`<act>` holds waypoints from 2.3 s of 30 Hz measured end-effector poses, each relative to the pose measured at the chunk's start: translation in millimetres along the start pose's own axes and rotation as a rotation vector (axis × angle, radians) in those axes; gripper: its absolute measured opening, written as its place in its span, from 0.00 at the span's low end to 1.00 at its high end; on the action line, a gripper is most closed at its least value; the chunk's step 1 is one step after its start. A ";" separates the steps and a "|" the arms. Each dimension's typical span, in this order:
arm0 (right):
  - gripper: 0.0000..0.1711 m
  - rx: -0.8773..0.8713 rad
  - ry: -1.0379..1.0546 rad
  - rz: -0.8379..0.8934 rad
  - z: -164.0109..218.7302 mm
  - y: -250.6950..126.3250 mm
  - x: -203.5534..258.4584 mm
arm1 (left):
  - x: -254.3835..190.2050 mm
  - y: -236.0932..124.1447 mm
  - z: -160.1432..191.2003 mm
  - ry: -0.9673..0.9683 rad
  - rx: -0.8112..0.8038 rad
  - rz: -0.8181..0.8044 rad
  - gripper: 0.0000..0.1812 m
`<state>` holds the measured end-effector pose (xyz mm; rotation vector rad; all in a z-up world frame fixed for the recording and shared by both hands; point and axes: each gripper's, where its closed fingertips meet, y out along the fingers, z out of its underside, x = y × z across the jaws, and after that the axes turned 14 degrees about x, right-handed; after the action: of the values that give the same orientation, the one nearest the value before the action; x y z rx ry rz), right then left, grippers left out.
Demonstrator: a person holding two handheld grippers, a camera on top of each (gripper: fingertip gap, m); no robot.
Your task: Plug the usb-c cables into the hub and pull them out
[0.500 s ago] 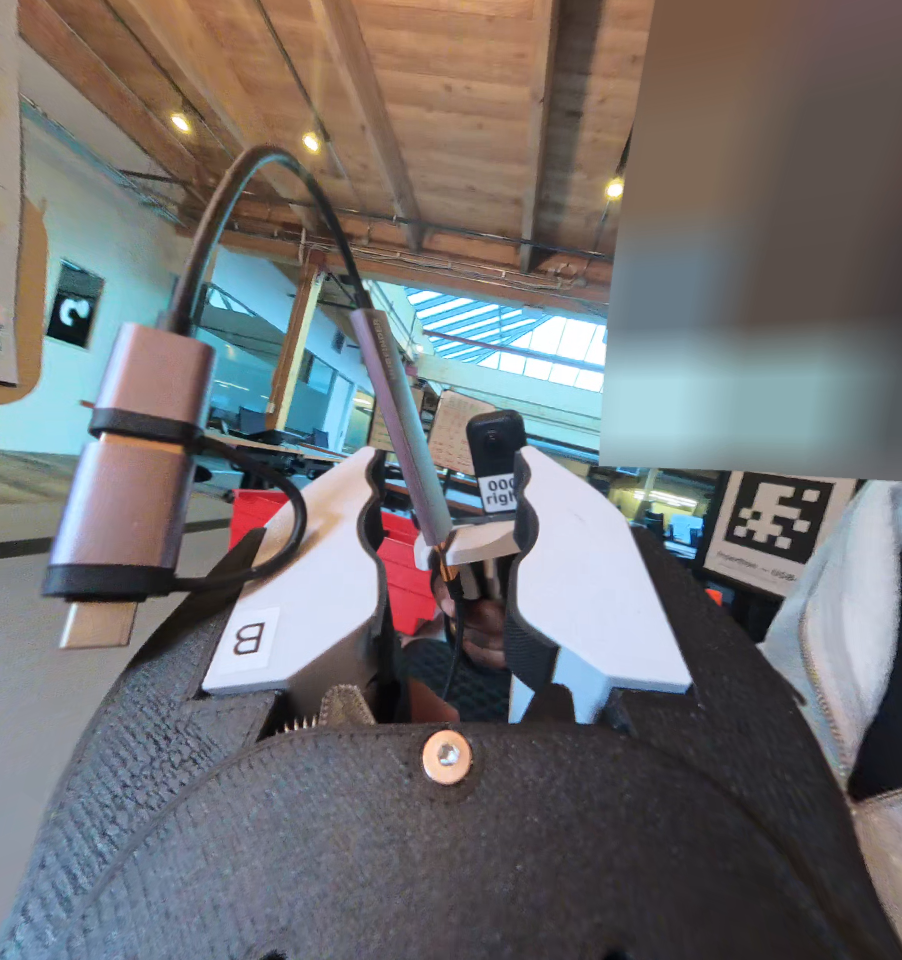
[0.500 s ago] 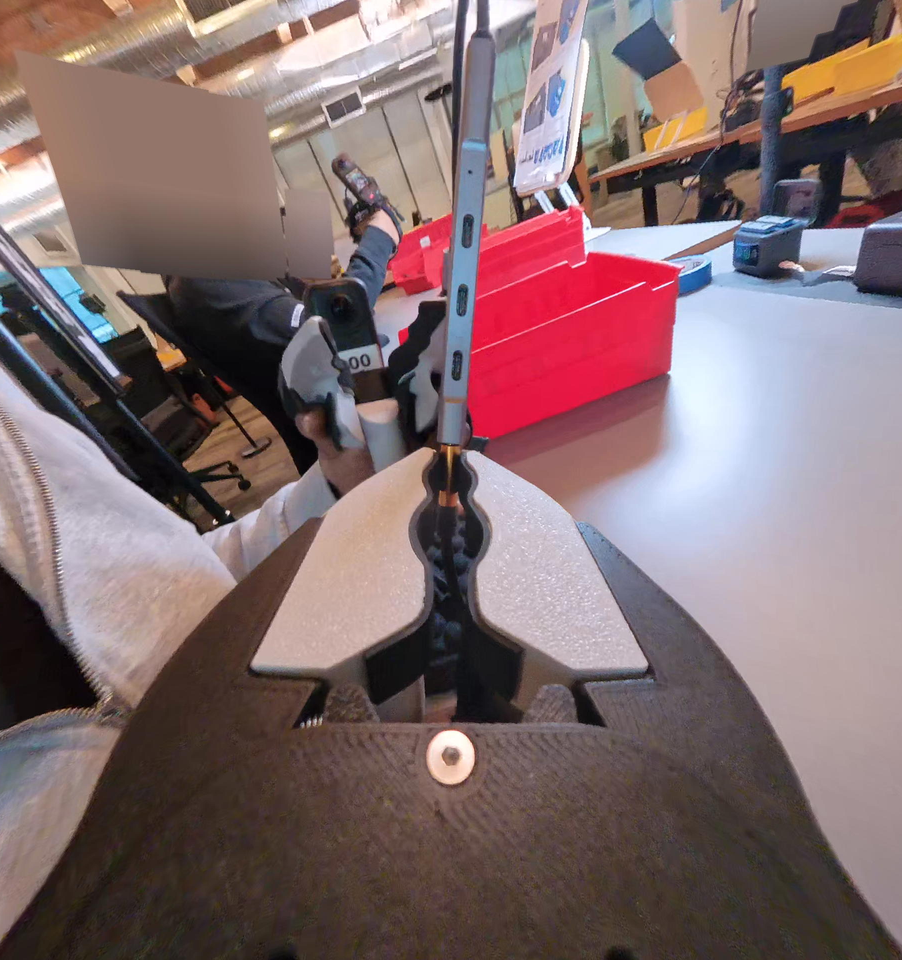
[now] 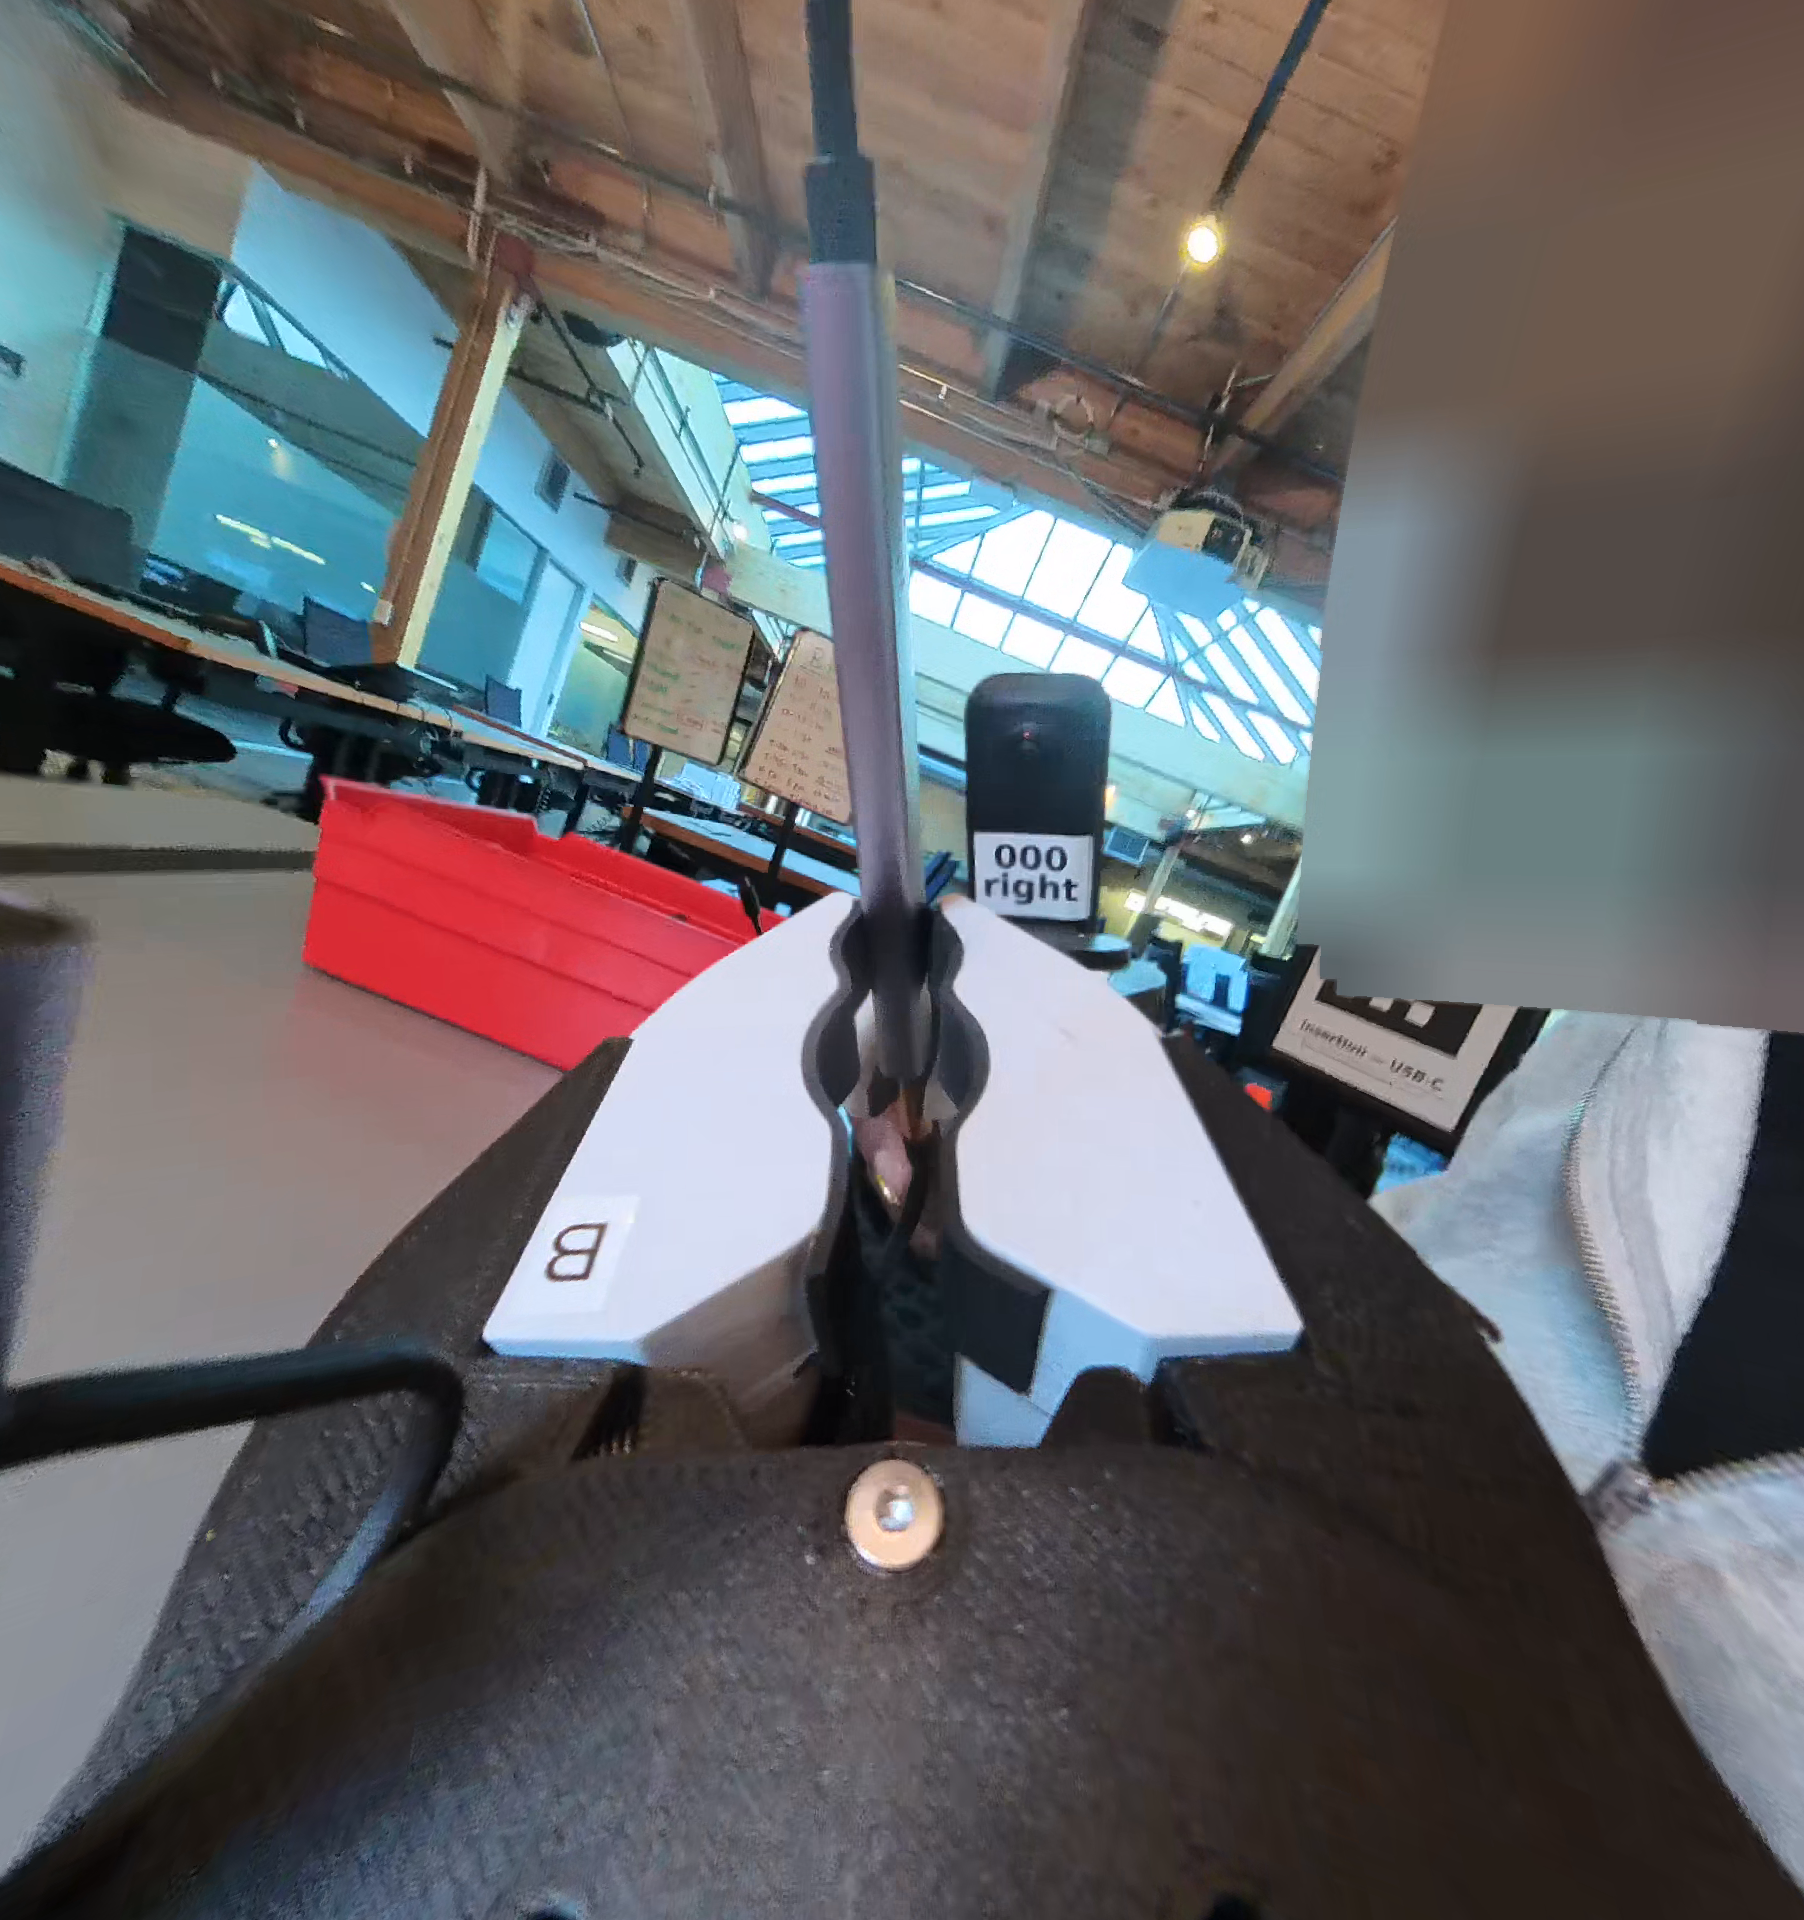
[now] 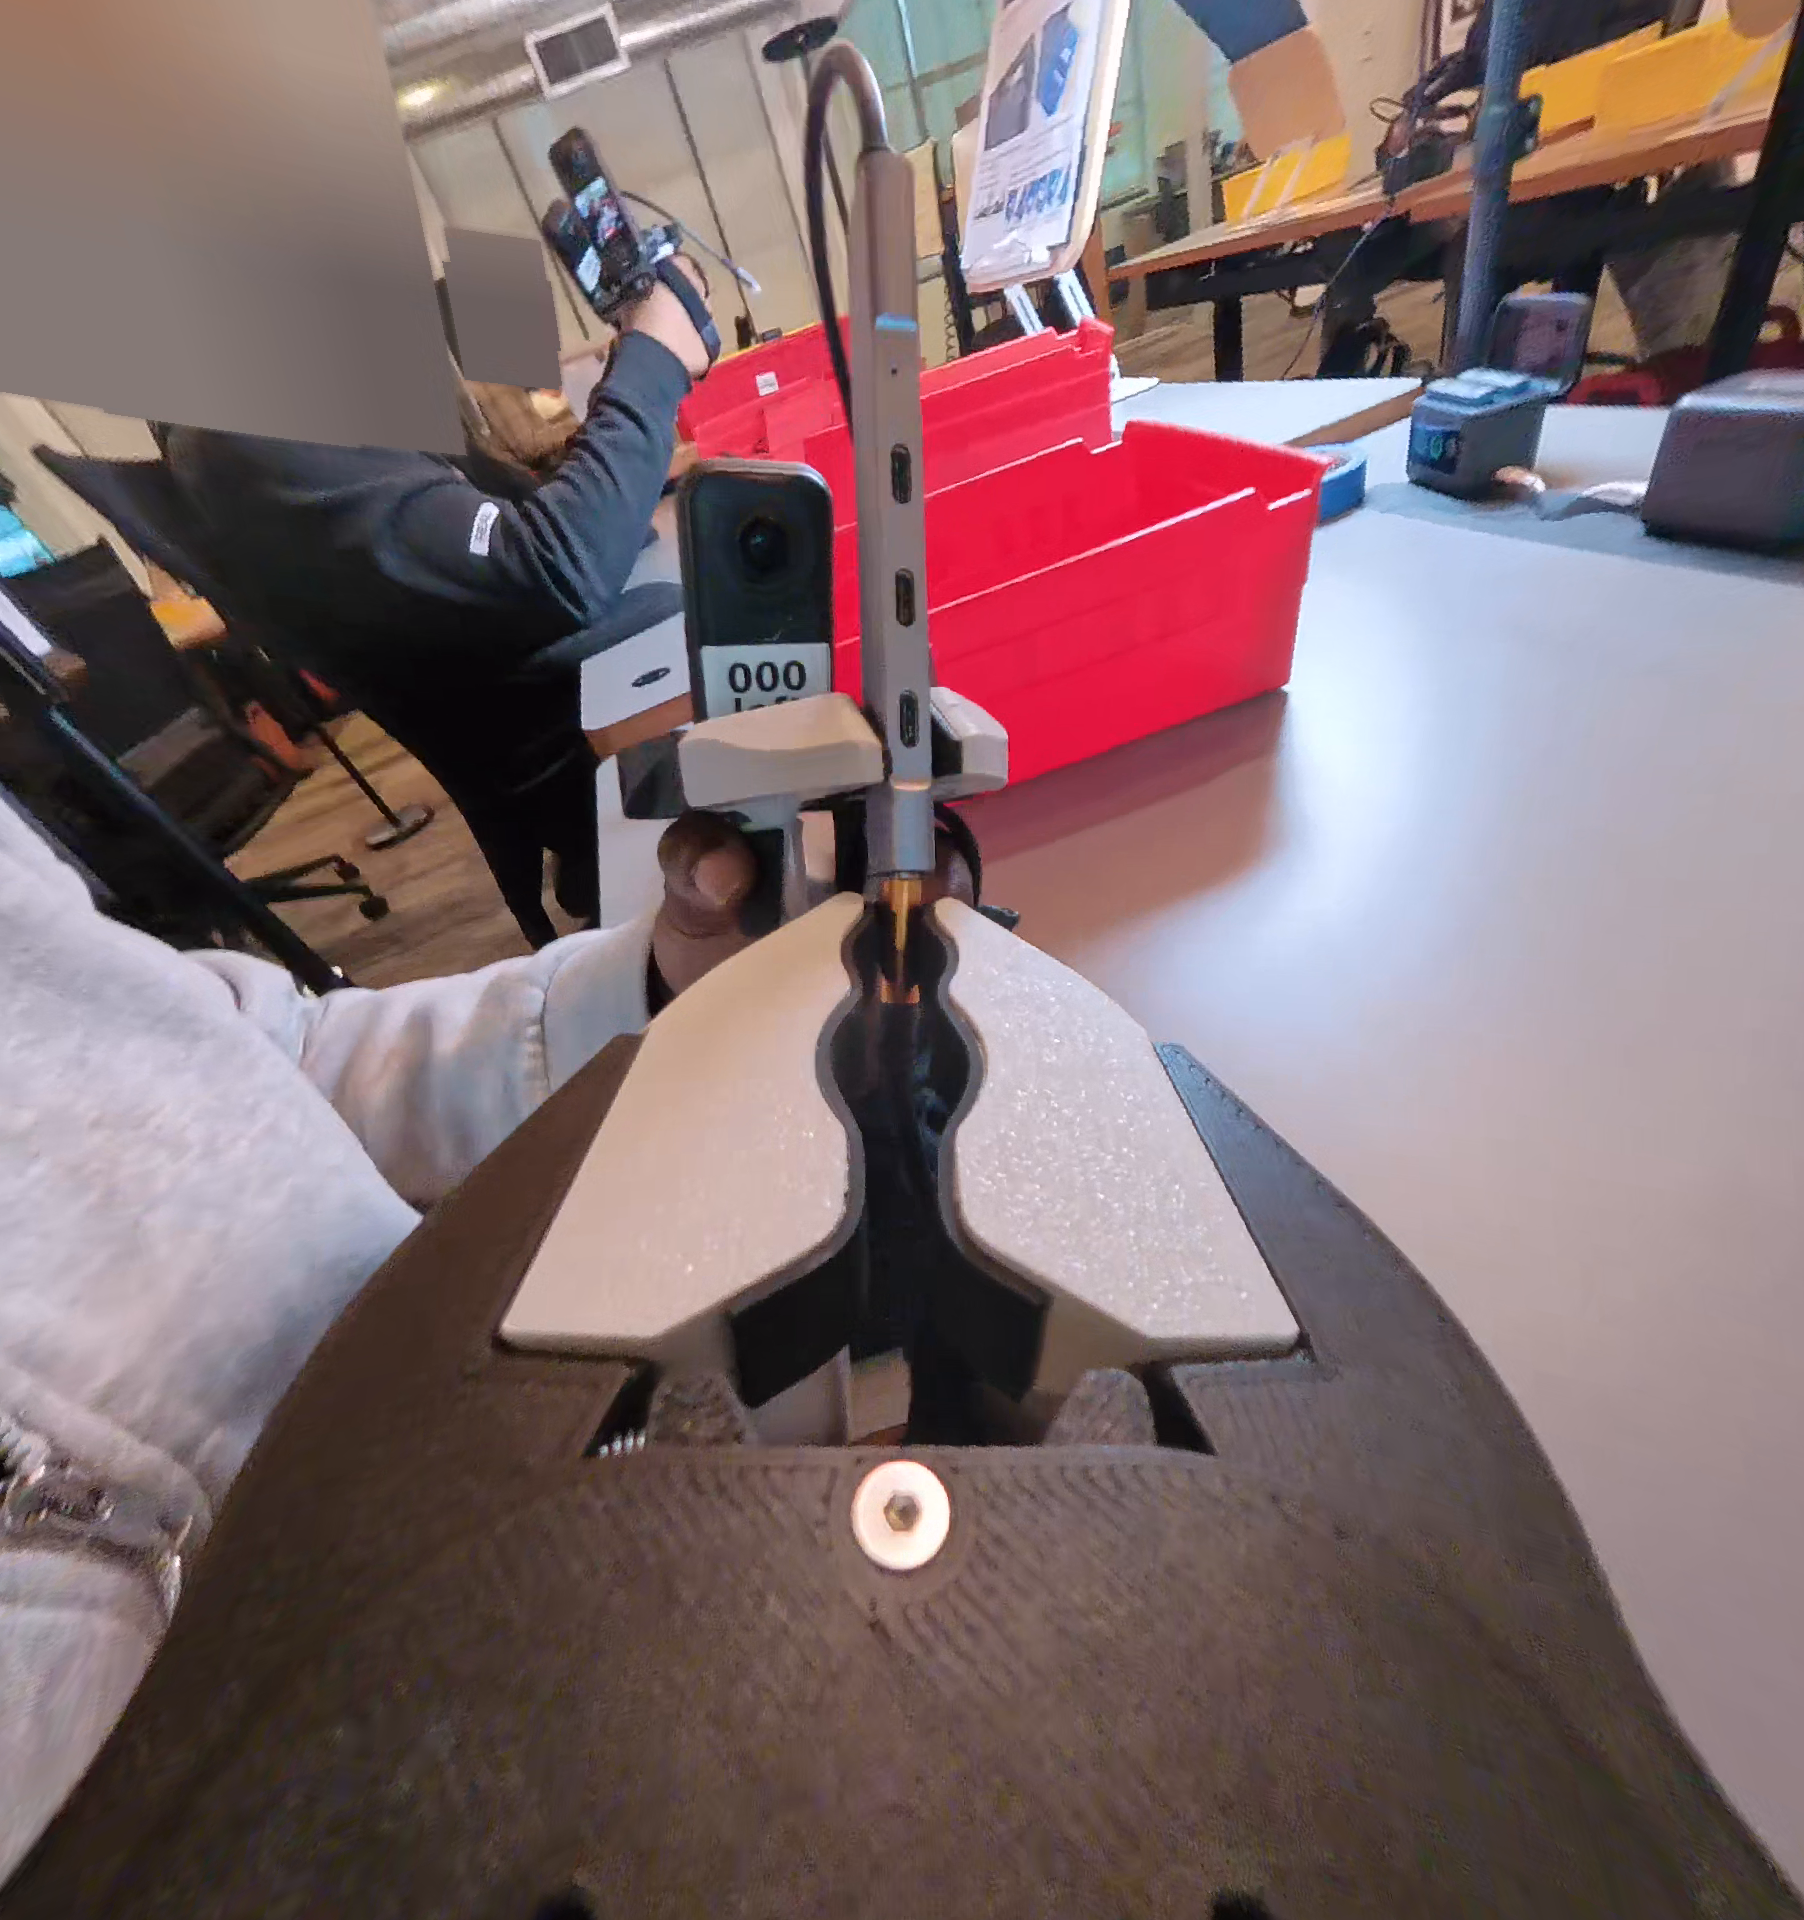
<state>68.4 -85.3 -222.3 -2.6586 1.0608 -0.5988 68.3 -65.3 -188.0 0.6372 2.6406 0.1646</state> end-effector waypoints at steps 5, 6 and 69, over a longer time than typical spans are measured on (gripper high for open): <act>0.04 -0.009 0.065 -0.020 13.8 13.8 -6.4 | 13.0 -8.0 12.4 -0.039 0.053 -0.065 0.06; 0.05 -0.009 0.055 0.010 15.8 15.4 -9.7 | 17.0 -8.2 14.0 -0.061 0.058 -0.076 0.05; 0.23 -0.199 -0.395 0.820 -28.5 -19.7 -3.4 | -1.8 -5.1 -48.3 0.123 -0.172 -0.510 0.05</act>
<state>65.4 -70.3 -191.0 -2.0406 1.9385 0.1934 47.3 -71.5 -144.7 -0.1130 2.7681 0.2803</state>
